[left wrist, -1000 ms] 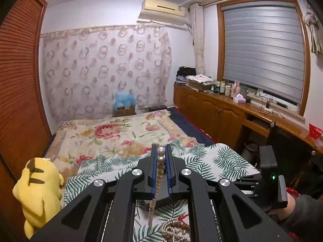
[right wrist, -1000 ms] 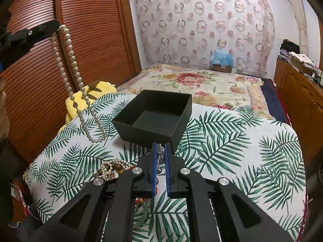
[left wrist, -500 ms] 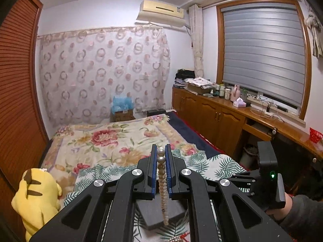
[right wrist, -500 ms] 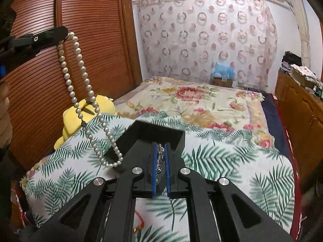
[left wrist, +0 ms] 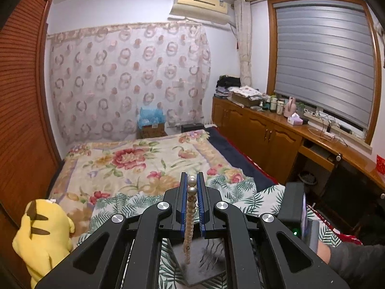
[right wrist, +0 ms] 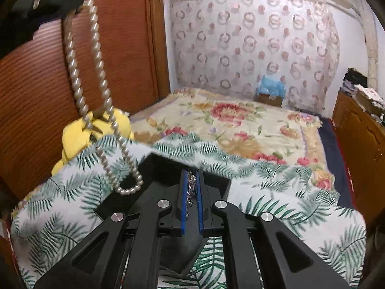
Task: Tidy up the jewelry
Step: 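Lower the pearls into the black box with the left gripper while the right gripper drops the silver jewelry in, then move both open grippers back over the jewelry pile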
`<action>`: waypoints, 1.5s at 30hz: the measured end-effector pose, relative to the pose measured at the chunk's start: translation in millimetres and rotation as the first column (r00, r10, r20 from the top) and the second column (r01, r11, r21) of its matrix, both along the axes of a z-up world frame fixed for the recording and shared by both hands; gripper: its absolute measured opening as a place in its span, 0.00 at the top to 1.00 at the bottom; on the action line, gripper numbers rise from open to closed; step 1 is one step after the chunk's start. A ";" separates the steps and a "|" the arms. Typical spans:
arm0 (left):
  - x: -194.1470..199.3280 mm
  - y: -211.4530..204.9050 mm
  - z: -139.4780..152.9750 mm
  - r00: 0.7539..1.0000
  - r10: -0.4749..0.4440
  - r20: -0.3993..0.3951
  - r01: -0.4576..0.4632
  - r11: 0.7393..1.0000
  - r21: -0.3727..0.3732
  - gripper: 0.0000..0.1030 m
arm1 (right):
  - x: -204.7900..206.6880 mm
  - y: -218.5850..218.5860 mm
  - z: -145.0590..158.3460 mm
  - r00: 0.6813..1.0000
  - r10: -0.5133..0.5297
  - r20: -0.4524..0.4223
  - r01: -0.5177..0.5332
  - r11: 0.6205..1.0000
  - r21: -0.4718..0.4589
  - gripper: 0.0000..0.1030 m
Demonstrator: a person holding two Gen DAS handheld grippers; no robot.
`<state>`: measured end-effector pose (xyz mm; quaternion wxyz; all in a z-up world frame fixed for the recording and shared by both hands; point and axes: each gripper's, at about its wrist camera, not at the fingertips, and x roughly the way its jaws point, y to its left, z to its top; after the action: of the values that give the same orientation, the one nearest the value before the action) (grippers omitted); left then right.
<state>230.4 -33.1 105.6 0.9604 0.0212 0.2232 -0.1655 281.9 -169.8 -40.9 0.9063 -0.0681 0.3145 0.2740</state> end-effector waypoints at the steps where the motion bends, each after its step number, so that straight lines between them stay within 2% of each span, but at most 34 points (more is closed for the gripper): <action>1: 2.5 -0.5 -2.1 1.000 -0.001 -0.005 0.001 1.000 0.000 0.93 | 0.3 1.5 -3.6 1.000 0.002 -0.007 -0.002 1.000 -0.005 0.92; 4: 9.4 -0.7 -10.2 1.000 -0.005 -0.021 0.005 1.000 0.003 0.93 | 1.4 -1.4 -9.7 1.000 -0.003 -0.023 0.003 1.000 -0.007 0.91; 12: 27.7 -7.5 -26.0 0.999 -0.005 -0.046 0.006 1.000 0.027 0.93 | -4.0 -18.4 0.0 1.000 -0.014 -0.025 0.015 0.999 0.036 0.91; 18: 43.7 -11.6 -46.4 0.996 0.004 -0.095 0.001 0.999 0.046 0.93 | -18.5 -27.1 1.8 0.999 -0.010 -0.035 0.012 0.998 0.060 0.91; 24: 44.2 -4.3 -62.7 0.991 0.018 -0.132 -0.015 1.000 0.025 0.93 | -35.9 -33.2 2.5 0.999 -0.008 -0.031 0.010 0.998 0.062 0.91; 30: 23.5 0.0 -78.8 0.988 0.028 -0.150 -0.022 0.999 0.041 0.90 | -60.6 -39.5 0.4 0.999 -0.009 -0.035 0.011 0.997 0.076 0.91; 32: 11.6 3.7 -86.5 0.987 0.034 -0.156 -0.028 0.999 0.042 0.85 | -68.0 -40.7 -1.5 0.999 -0.006 -0.038 0.009 0.997 0.075 0.91; 34: 2.1 7.3 -92.7 0.986 0.035 -0.165 -0.029 0.999 0.039 0.84 | -78.3 -39.3 -4.6 0.999 0.001 -0.044 0.003 0.997 0.071 0.90; 38: -21.8 11.5 -107.5 0.984 0.037 -0.176 -0.030 0.999 0.045 0.83 | -100.2 -35.5 -10.3 0.999 0.010 -0.045 -0.007 0.998 0.067 0.79; 45: -64.3 14.8 -131.5 0.980 0.019 -0.201 -0.009 0.999 0.052 0.78 | -139.5 -34.9 -22.2 0.998 0.014 -0.058 -0.010 0.998 0.060 0.79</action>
<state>166.0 -18.3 -26.0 0.9332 0.0272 0.3233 -0.1543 142.4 -204.7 -63.1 0.8968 -0.0348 0.3320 0.2905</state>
